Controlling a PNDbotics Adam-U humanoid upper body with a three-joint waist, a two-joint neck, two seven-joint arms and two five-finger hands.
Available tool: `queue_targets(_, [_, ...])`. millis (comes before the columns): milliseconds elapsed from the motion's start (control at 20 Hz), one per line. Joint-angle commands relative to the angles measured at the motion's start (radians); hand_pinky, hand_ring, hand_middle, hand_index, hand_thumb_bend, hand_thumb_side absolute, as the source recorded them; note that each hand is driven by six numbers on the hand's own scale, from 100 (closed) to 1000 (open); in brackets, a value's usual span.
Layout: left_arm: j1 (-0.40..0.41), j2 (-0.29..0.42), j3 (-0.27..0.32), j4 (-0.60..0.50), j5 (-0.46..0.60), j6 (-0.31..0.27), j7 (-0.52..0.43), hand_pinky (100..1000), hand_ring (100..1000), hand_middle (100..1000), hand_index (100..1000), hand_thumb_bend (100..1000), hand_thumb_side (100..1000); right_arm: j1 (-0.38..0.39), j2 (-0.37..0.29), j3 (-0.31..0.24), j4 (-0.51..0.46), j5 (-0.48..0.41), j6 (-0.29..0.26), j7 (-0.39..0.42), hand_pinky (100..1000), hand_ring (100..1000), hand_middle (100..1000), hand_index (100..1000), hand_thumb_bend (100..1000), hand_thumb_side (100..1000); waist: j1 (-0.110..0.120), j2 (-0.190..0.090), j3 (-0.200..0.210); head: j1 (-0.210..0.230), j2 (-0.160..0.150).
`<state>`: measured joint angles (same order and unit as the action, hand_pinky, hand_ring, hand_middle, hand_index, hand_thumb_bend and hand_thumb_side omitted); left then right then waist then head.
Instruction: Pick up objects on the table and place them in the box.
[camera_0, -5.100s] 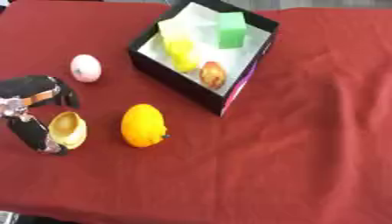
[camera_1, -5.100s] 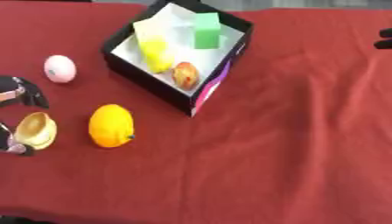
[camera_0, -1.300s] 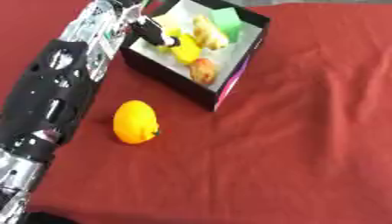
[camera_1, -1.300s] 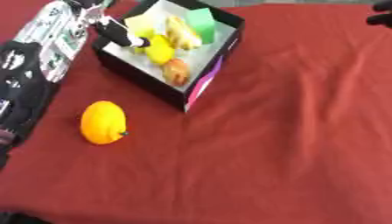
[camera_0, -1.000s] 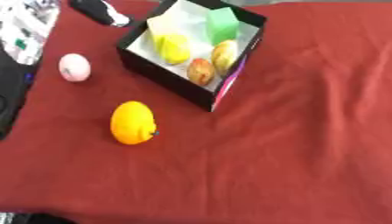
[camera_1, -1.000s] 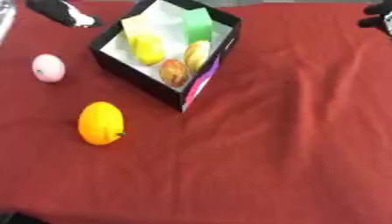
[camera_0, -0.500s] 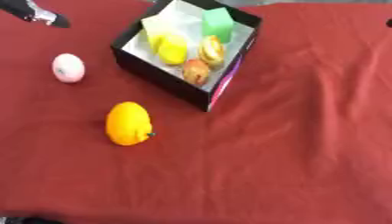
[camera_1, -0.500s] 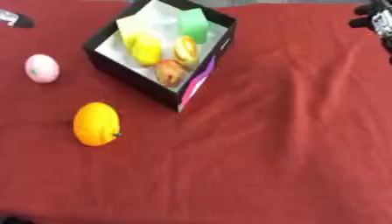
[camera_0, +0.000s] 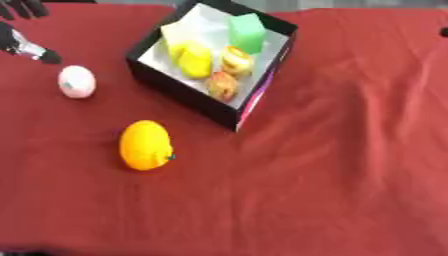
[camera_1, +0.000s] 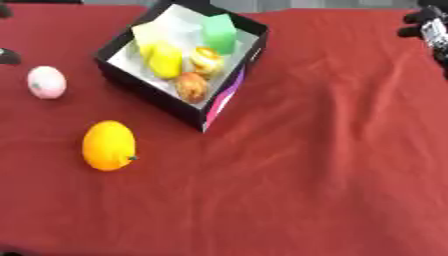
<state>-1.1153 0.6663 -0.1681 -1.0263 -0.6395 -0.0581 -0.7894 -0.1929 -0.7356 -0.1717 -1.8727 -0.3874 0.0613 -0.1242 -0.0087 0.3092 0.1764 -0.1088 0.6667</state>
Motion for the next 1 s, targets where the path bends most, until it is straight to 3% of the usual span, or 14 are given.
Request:
queue_targets(50, [-0.013, 0.045, -0.008, 0.005, 0.007, -0.019, -0.041, 829, 829, 772, 809, 729, 388, -0.006, -0.04, -0.013, -0.019, 0.006, -0.003, -0.003, 976, 737, 699, 838, 100, 520, 0.001, -0.022, 0.0, -0.004, -0.02])
queue_targets(700, [-0.033, -0.002, -0.027, 0.072, -0.017, -0.056, -0.085, 823, 826, 778, 802, 718, 328, -0.005, -0.034, -0.008, -0.017, 0.02, 0.002, -0.005, 975, 738, 699, 838, 100, 517, 0.002, -0.018, -0.009, 0.01, -0.014])
queue_targets(1000, [-0.04, -0.018, -0.049, 0.098, -0.117, -0.071, -0.083, 830, 839, 792, 824, 748, 270, -0.005, -0.03, -0.008, -0.016, 0.024, 0.004, -0.005, 975, 737, 699, 837, 100, 517, 0.003, -0.015, -0.012, 0.026, -0.012])
